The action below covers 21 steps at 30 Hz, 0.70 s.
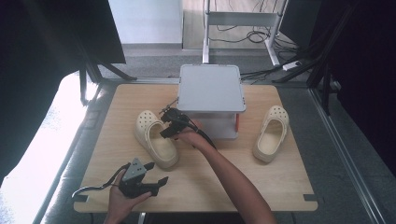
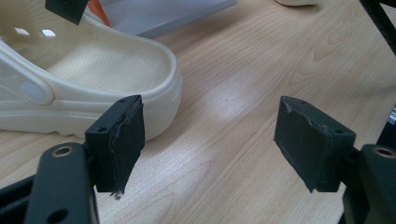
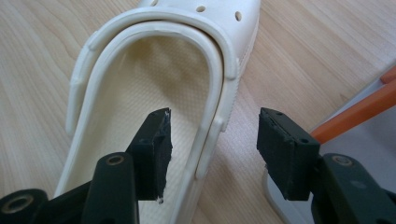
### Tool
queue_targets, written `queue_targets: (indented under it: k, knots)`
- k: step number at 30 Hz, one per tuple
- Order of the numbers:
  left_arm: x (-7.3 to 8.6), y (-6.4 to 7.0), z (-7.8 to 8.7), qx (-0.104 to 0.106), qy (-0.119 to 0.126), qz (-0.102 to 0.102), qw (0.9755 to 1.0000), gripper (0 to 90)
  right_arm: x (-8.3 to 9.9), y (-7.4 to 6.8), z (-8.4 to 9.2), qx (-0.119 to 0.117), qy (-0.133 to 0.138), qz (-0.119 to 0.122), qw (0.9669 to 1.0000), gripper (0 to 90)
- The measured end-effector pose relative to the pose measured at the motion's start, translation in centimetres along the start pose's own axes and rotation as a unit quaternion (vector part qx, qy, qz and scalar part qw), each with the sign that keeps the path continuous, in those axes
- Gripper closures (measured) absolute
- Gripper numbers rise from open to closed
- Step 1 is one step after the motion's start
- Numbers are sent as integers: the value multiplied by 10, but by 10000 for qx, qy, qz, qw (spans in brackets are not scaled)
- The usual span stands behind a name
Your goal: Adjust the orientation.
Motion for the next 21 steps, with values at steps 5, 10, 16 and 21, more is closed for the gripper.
queue_targets:
  k: [5,10,16,21]
  knots:
    - [0,0,-1,17,-4,0,10000,251,-2,2,-3,19,-22,-29,10000,451]
    - [0,0,0,7,-3,1,10000,251,-6,2,-8,17,-64,-53,10000,465]
    - [1,0,-1,6,-13,-12,10000,251,-10,0,-19,42,-201,-77,9998,516]
    - [1,0,0,-26,-16,-15,10000,251,-13,0,-26,28,-275,-83,9996,553]
Point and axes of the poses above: each handheld gripper's, and its own axes: z roughly backward along the jaws, x roughly out of its underside, y roughly to its right, the point moved 7 cm from there along -z, roughly forward along the jaws, and after that the axes turned 9 degrees about -y, right-handed, at the moved point
